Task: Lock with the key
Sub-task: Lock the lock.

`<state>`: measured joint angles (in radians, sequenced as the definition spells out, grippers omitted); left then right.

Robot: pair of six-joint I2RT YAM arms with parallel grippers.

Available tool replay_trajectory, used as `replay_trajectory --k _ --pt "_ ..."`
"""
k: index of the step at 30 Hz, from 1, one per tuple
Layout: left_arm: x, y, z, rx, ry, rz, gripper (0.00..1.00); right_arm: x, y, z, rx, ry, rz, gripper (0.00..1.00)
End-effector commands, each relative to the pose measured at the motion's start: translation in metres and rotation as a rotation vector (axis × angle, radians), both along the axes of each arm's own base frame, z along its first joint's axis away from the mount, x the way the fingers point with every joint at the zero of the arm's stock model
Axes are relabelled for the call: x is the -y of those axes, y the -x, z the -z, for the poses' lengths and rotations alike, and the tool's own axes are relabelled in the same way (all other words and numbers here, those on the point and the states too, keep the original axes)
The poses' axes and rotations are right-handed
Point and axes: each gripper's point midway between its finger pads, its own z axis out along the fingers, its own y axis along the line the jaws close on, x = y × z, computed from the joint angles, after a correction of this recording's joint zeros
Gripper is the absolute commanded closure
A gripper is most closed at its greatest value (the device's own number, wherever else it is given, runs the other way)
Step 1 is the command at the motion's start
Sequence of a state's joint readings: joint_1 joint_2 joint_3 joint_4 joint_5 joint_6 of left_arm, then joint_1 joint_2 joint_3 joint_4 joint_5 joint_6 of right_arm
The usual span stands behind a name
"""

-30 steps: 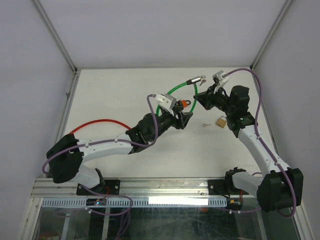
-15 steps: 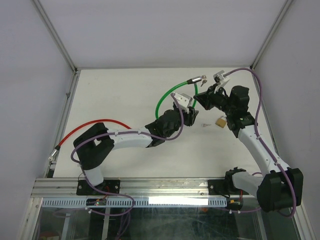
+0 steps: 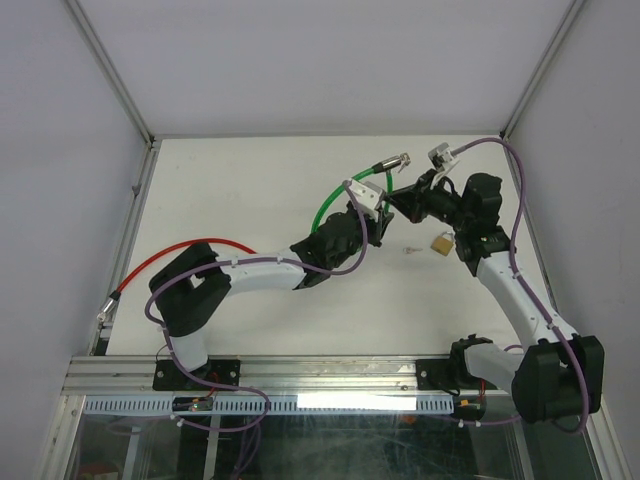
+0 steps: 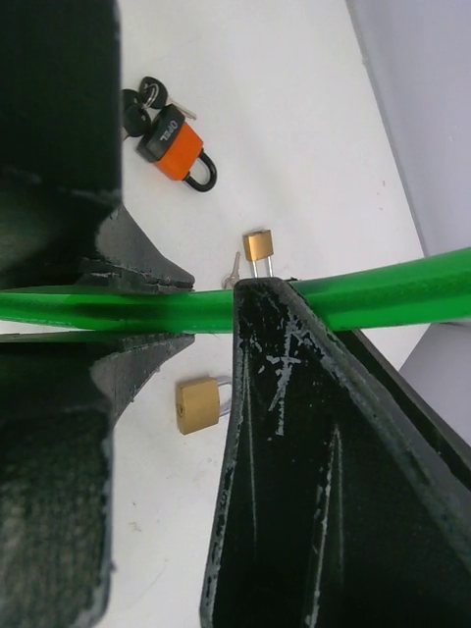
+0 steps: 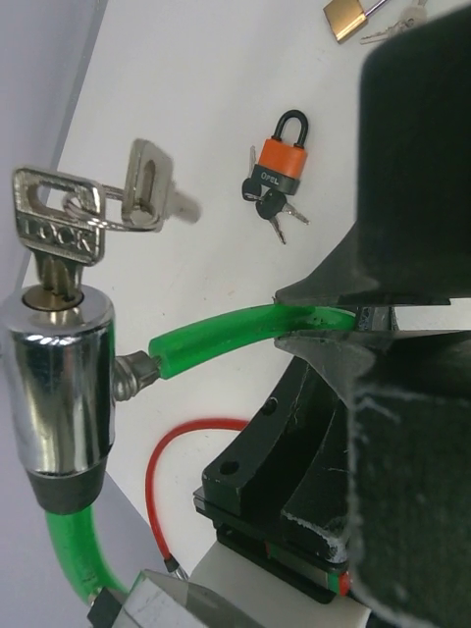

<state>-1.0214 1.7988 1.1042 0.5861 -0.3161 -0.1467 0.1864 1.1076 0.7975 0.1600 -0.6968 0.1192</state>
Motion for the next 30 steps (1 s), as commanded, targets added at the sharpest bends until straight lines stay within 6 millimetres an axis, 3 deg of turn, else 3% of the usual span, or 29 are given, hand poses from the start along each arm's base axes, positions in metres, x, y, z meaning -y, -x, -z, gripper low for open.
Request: replay_trajectory --k 1,5,11,26,30 --pt "-0.009 -0.003 -0.032 0.122 0.038 0.038 1.0 -0.013 0.021 -0.03 0.072 -0.072 -0.149 0.97" --pt "-0.017 0.005 -0.038 0.165 0.048 0.084 1.0 -0.011 0.03 -0.03 0.06 -0.094 -0.195 0.78" --pt "-0.017 0.021 -0.047 0.197 0.069 0.172 1.0 -0.012 0.046 -0.036 0.076 -0.151 -0.276 0.67" --pt "-0.014 0.051 -0.064 0.266 0.104 0.321 1.0 -0.011 0.045 -0.027 0.09 -0.159 -0.267 0.58" --pt "-0.011 0.058 -0.065 0.269 0.106 0.36 1.0 -0.013 0.052 -0.031 0.105 -0.182 -0.301 0.69"
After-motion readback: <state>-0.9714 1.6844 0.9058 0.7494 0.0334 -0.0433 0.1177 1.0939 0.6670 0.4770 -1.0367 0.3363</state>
